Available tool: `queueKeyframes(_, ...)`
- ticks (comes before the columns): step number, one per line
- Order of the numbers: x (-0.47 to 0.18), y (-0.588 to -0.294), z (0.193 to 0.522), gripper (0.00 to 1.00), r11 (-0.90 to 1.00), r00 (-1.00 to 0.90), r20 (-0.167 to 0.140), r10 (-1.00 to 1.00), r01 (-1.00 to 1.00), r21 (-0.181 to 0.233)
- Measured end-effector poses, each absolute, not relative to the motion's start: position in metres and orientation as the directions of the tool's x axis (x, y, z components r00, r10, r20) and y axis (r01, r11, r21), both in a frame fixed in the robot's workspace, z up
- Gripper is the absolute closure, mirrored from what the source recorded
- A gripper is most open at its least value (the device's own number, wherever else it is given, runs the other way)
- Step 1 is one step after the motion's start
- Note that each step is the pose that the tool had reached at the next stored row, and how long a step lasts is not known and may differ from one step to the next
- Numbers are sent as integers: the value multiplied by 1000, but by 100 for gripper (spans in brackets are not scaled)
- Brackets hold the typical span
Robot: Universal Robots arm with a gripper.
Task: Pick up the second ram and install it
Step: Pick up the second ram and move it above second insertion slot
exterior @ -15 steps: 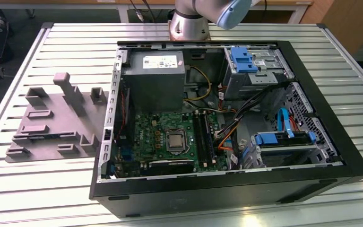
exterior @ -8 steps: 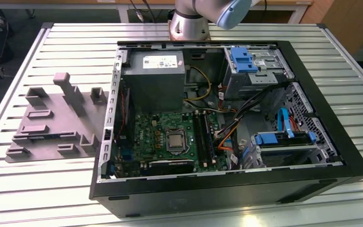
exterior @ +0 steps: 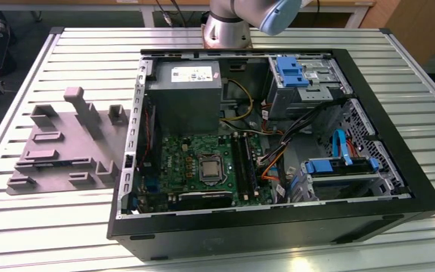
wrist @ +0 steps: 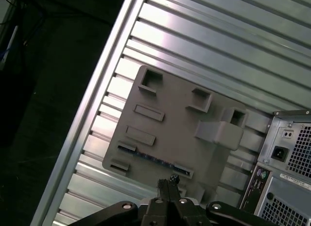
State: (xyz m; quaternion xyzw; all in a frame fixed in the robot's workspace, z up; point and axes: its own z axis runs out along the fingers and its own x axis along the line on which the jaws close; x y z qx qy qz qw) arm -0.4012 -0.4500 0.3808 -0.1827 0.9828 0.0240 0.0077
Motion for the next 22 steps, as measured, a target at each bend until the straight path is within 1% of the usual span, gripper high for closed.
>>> queueKeyframes(22, -402, -450, 381, 89, 900, -901, -24, -433, -434, 44)
